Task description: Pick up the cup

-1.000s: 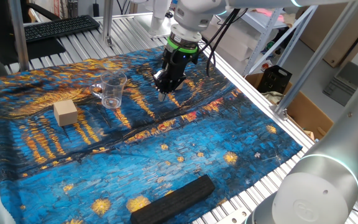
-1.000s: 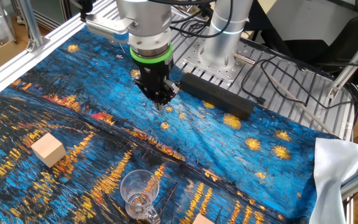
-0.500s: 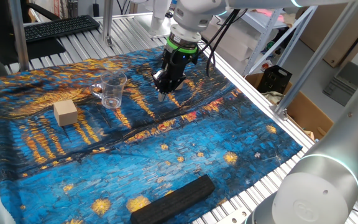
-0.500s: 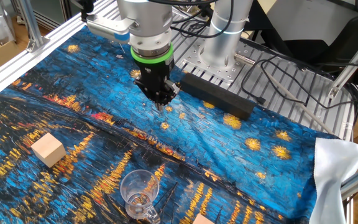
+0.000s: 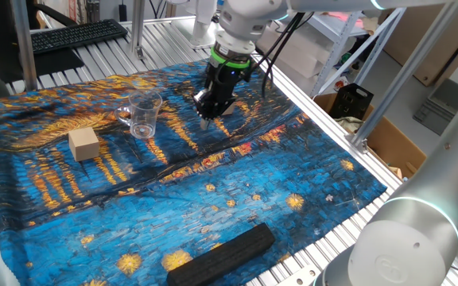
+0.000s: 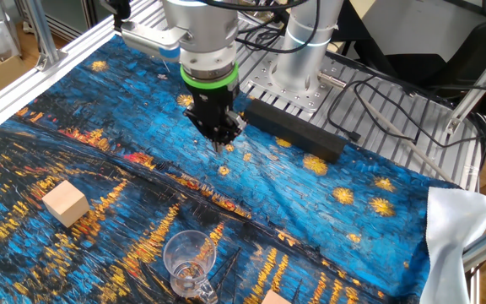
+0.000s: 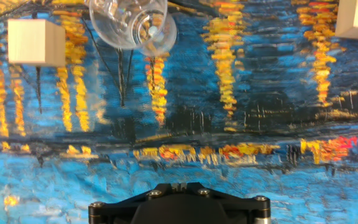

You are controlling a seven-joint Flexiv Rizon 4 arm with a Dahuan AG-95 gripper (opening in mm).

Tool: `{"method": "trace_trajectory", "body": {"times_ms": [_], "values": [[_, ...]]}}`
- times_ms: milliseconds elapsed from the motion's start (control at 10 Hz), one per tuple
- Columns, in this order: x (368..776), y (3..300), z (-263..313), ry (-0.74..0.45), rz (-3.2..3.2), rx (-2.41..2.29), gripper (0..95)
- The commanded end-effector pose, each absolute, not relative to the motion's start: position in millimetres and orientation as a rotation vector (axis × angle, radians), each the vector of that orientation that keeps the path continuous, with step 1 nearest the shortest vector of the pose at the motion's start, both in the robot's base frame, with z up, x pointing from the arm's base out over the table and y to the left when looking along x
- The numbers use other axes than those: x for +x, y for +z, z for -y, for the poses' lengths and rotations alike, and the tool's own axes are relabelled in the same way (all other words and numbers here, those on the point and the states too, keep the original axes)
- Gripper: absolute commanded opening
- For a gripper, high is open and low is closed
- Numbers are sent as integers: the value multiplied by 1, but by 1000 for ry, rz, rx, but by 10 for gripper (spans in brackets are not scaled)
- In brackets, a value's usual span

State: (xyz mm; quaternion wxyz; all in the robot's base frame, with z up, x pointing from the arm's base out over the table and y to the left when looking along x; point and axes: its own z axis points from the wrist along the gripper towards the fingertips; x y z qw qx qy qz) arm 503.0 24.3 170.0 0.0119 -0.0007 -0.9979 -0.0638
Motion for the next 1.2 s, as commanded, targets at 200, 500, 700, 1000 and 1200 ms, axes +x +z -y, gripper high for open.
{"method": "trace_trajectory", "body": {"times_ms": [200, 500, 700, 1000, 1200], "values": [[506, 165, -41, -32, 3097, -56, 190], [510, 156, -54, 17, 3092, -173, 950], [514, 149, -64, 8, 3093, -156, 950], [515, 146, -65, -119, 3100, -18, 950], [514, 147, -67, -174, 3107, -46, 570]]}}
